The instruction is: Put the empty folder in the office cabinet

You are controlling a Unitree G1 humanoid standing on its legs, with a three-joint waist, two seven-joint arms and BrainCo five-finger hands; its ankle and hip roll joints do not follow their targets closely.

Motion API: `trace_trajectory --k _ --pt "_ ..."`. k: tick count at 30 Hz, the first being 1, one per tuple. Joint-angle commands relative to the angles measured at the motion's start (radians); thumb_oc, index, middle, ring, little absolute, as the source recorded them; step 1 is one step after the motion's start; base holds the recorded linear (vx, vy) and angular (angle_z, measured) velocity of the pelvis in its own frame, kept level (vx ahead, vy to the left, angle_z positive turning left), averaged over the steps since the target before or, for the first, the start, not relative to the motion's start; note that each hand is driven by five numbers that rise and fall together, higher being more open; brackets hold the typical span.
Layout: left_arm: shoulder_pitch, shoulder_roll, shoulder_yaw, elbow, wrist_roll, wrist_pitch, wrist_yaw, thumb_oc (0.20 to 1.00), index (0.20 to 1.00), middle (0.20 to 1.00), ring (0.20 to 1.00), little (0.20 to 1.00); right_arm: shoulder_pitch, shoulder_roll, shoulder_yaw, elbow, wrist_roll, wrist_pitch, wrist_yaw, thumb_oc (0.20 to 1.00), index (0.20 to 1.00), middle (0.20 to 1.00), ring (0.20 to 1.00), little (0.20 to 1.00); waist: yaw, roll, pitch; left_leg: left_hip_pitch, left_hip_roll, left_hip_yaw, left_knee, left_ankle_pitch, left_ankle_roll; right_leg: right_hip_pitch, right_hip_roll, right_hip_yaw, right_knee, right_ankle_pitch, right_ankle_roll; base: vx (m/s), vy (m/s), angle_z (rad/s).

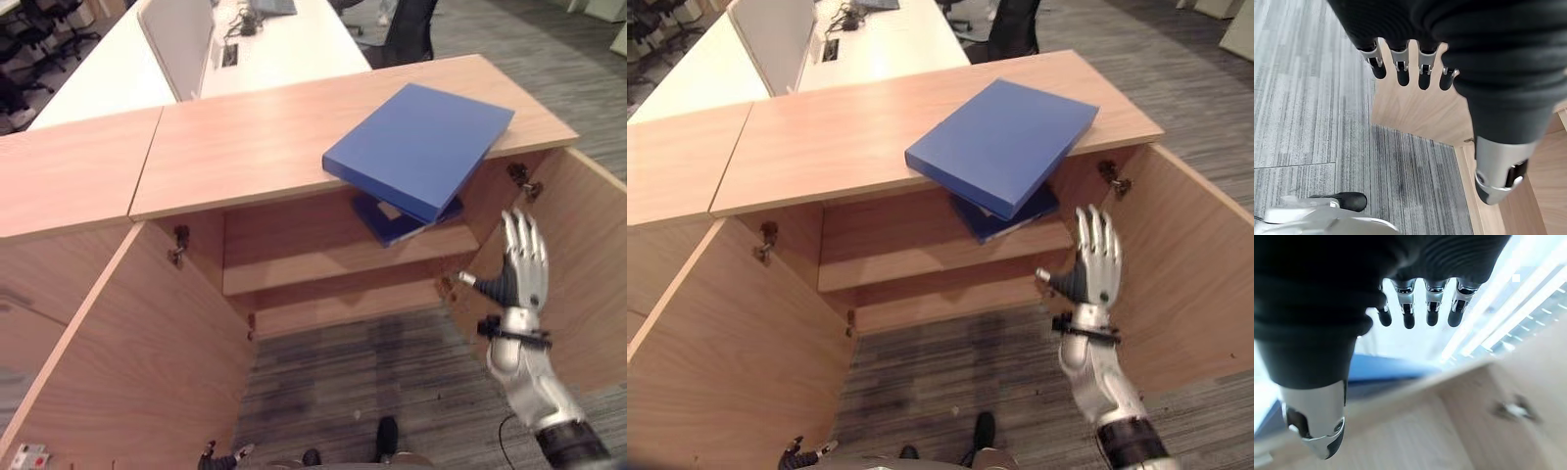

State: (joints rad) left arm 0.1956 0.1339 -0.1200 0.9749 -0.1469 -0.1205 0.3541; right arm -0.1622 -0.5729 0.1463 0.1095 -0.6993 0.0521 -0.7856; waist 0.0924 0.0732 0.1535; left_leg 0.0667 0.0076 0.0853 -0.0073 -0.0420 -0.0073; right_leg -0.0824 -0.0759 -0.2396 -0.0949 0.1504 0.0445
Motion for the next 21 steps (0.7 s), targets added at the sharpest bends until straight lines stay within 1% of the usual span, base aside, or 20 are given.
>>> trace_trajectory --k 1,2,3,4,5,7,10,11,13,17,21 --pt "-0.077 0.034 -0.037 0.004 -0.007 -0.032 0.022 1.0 1.0 1.0 1.0 1.0 -0.059 -0.014 -0.034 -0.079 -0.041 0.033 -0.097 1.0 1.0 1.0 1.0 1.0 -0.001 -0.019 0.078 -0.147 0.028 -0.045 0.136 -0.057 -0.037 0.059 -0.088 -0.022 0.082 -0.134 0.089 -0.26 -0.014 0.27" --pt "-0.09 0.034 -0.039 0.005 -0.017 -0.037 0.027 1.0 1.0 1.0 1.0 1.0 -0.074 -0.013 -0.045 -0.08 -0.039 0.046 -0.114 1.0 1.0 1.0 1.0 1.0 -0.004 -0.015 0.095 -0.187 0.026 -0.047 0.167 -0.064 -0.035 0.021 -0.094 -0.018 0.108 -0.134 0.086 -0.19 -0.004 0.35" --pt "-0.093 0.033 -0.039 0.006 -0.018 -0.037 0.027 1.0 1.0 1.0 1.0 1.0 -0.076 -0.014 -0.045 -0.079 -0.038 0.046 -0.114 1.0 1.0 1.0 1.0 1.0 -0.004 -0.015 0.09 -0.201 0.026 -0.048 0.179 -0.068 -0.035 0.009 -0.095 -0.018 0.117 -0.137 0.086 -0.31 0.012 0.31" --pt "-0.121 0.033 -0.045 0.006 -0.046 -0.05 0.039 1.0 1.0 1.0 1.0 1.0 -0.108 -0.005 -0.069 -0.094 -0.03 0.061 -0.147 1.0 1.0 1.0 1.0 1.0 -0.012 -0.008 0.12 -0.295 0.025 -0.046 0.244 -0.081 -0.026 -0.093 -0.109 -0.004 0.186 -0.139 0.078 -0.29 0.02 0.19" --pt "-0.128 0.033 -0.045 0.005 -0.052 -0.055 0.043 1.0 1.0 1.0 1.0 1.0 -0.117 -0.003 -0.078 -0.103 -0.03 0.065 -0.161 1.0 1.0 1.0 1.0 1.0 -0.012 -0.004 0.123 -0.337 0.026 -0.041 0.278 -0.097 -0.021 -0.141 -0.108 0.009 0.221 -0.146 0.073 -0.36 0.032 0.03" --pt "-0.138 0.031 -0.038 0.019 -0.062 -0.055 0.046 1.0 1.0 1.0 1.0 1.0 -0.133 -0.001 -0.093 -0.12 -0.033 0.073 -0.175 1.0 1.0 1.0 1.0 1.0 -0.008 -0.004 0.109 -0.426 0.023 -0.026 0.337 -0.115 -0.009 -0.248 -0.11 0.033 0.288 -0.156 0.064 -0.18 0.049 -0.25" --pt "-0.146 0.021 -0.023 0.037 -0.072 -0.052 0.049 1.0 1.0 1.0 1.0 1.0 -0.132 0.004 -0.129 -0.152 -0.039 0.09 -0.204 1.0 1.0 1.0 1.0 1.0 -0.001 -0.01 0.093 -0.525 0.03 -0.001 0.416 -0.137 0.007 -0.366 -0.114 0.068 0.368 -0.177 0.049 -0.11 0.038 -0.64" --pt "-0.152 0.014 -0.012 0.051 -0.083 -0.052 0.054 1.0 1.0 1.0 1.0 1.0 -0.119 0.011 -0.146 -0.157 -0.041 0.102 -0.218 1.0 1.0 1.0 1.0 1.0 -0.003 -0.01 0.084 -0.545 0.038 -0.006 0.441 -0.169 0.004 -0.396 -0.108 0.086 0.401 -0.204 0.053 0.02 0.014 -0.55" --pt "-0.153 0.01 -0.008 0.056 -0.085 -0.052 0.056 1.0 1.0 1.0 1.0 1.0 -0.107 0.014 -0.156 -0.164 -0.042 0.107 -0.223 1.0 1.0 1.0 1.0 1.0 -0.001 -0.012 0.078 -0.564 0.04 -0.002 0.458 -0.178 0.006 -0.417 -0.108 0.093 0.416 -0.211 0.05 0.01 0.003 -0.15" --pt "-0.157 -0.003 -0.003 0.076 -0.086 -0.05 0.059 1.0 1.0 1.0 1.0 1.0 -0.063 0.031 -0.184 -0.176 -0.042 0.114 -0.244 1.0 1.0 1.0 1.0 1.0 -0.013 -0.018 0.066 -0.608 0.038 0.003 0.492 -0.193 0.014 -0.475 -0.11 0.112 0.448 -0.213 0.05 -0.03 0.014 -0.12" --pt "-0.153 -0.013 0.001 0.09 -0.087 -0.049 0.065 1.0 1.0 1.0 1.0 1.0 -0.049 0.048 -0.187 -0.166 -0.022 0.11 -0.257 1.0 1.0 1.0 1.0 1.0 -0.02 -0.03 0.054 -0.644 0.048 0.025 0.517 -0.205 0.02 -0.523 -0.108 0.134 0.448 -0.193 0.058 -0.02 0.015 -0.17"
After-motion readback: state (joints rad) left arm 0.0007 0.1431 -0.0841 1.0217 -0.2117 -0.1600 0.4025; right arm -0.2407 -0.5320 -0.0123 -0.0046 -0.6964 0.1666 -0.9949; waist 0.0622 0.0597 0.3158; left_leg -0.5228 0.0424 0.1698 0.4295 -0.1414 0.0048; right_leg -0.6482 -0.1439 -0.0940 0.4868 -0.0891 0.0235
